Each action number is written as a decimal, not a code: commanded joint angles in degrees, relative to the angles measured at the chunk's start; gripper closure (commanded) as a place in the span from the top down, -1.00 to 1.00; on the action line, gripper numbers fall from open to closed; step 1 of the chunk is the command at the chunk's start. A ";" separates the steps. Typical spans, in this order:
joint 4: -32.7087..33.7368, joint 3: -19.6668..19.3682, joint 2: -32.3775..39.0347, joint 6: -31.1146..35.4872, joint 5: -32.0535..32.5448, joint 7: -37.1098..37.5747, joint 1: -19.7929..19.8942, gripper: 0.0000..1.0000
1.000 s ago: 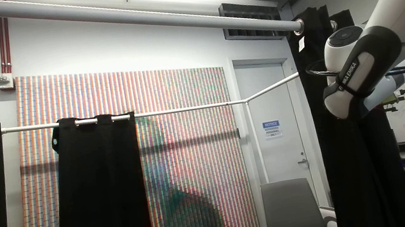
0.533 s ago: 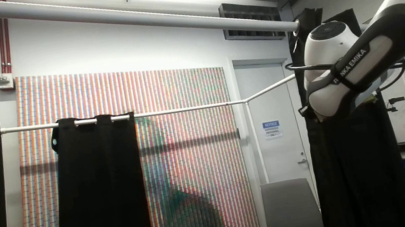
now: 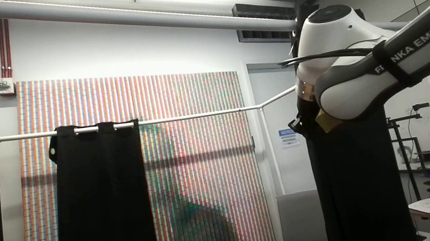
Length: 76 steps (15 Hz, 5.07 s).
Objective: Pull the curtain to the left
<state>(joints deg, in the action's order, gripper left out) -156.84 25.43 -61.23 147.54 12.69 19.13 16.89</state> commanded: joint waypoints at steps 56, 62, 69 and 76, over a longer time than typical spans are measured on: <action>36.02 10.49 55.80 -30.61 16.82 -0.82 -27.70 1.00; 31.14 1.40 47.06 -31.84 11.85 5.56 -29.65 1.00; 20.95 -4.93 31.98 -37.71 7.60 9.92 -28.52 1.00; 15.78 -9.46 20.42 -44.04 -3.41 6.78 -28.45 1.00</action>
<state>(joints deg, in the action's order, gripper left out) -138.31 18.29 -34.37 104.89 13.41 27.89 -11.36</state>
